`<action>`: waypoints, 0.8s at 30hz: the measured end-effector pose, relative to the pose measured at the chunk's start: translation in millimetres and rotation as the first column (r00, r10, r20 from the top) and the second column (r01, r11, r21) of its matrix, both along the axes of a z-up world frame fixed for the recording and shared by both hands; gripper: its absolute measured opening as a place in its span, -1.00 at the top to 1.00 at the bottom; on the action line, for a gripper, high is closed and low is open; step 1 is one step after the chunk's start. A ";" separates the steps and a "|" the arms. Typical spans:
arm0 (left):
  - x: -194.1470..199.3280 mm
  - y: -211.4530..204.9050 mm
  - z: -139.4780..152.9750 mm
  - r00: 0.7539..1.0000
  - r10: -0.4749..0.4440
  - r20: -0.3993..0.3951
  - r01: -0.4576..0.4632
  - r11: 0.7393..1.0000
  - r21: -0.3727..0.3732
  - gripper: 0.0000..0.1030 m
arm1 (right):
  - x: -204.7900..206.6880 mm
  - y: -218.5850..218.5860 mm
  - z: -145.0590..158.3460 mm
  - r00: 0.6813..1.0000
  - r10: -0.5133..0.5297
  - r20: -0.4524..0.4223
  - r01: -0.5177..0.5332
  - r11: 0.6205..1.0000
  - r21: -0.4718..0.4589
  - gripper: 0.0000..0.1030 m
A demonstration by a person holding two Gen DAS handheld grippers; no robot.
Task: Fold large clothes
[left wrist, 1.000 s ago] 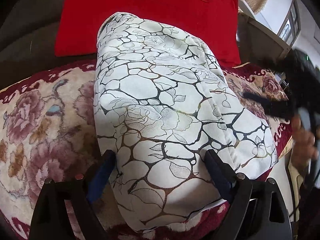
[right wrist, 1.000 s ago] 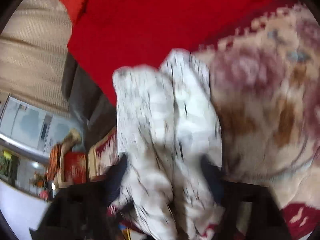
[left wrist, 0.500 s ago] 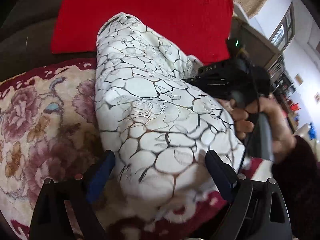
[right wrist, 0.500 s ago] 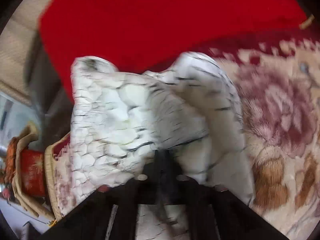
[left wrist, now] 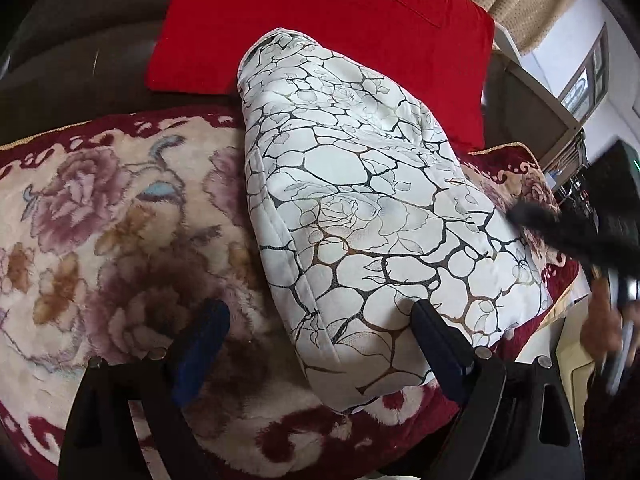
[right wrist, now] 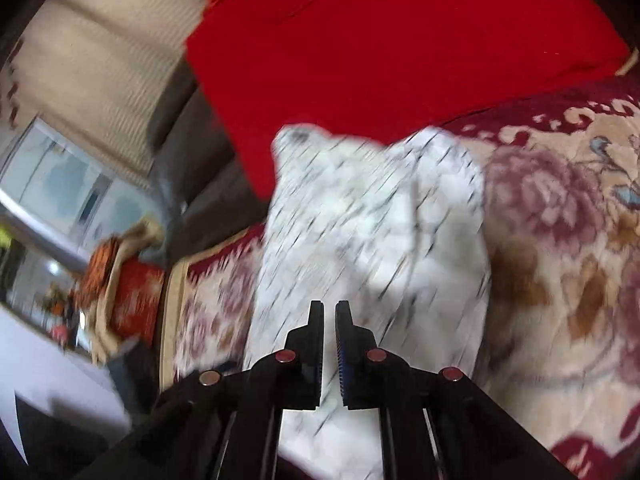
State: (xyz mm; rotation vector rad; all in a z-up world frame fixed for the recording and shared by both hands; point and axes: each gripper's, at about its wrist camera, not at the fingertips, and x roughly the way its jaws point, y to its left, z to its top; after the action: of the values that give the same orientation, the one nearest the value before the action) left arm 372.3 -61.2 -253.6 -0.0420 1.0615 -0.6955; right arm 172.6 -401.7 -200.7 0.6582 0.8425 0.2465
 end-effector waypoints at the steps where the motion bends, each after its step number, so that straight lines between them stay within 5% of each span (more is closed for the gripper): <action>1: -2.0 1.5 -2.2 1.000 0.002 -0.004 -0.002 1.000 0.001 -0.78 | -2.4 7.6 -4.4 1.000 0.014 0.001 -0.014 1.000 -0.008 0.83; 4: -3.9 -4.0 -10.7 0.999 -0.007 -0.037 0.008 1.000 0.026 -0.82 | -1.5 20.8 -38.9 0.995 -0.017 -0.097 0.005 0.992 -0.122 0.89; 7: -7.0 -9.0 -17.2 0.998 0.024 -0.050 -0.021 0.998 0.054 -0.84 | 2.8 14.0 -70.4 0.994 -0.033 -0.105 0.021 0.994 -0.110 0.98; 11: -8.4 -8.5 -13.2 0.999 0.021 -0.031 -0.019 0.998 0.067 -0.84 | -2.5 5.4 -55.3 0.991 -0.020 -0.133 0.012 0.998 -0.065 0.92; 16: -10.0 -10.8 -15.2 0.999 0.019 -0.030 -0.017 0.998 0.065 -0.84 | 1.2 -13.2 -21.2 0.996 -0.066 -0.065 0.067 0.998 0.014 0.86; 24: -7.4 -12.8 -16.3 0.999 0.004 -0.041 -0.002 0.998 0.059 -0.84 | 60.7 -48.5 -50.6 0.971 -0.153 -0.182 0.177 0.976 0.129 0.81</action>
State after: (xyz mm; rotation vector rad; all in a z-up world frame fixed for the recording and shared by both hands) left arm 364.9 -74.0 -269.9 -0.0070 1.1210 -0.6626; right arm 233.3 -450.1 -251.3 0.8902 0.9340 0.1011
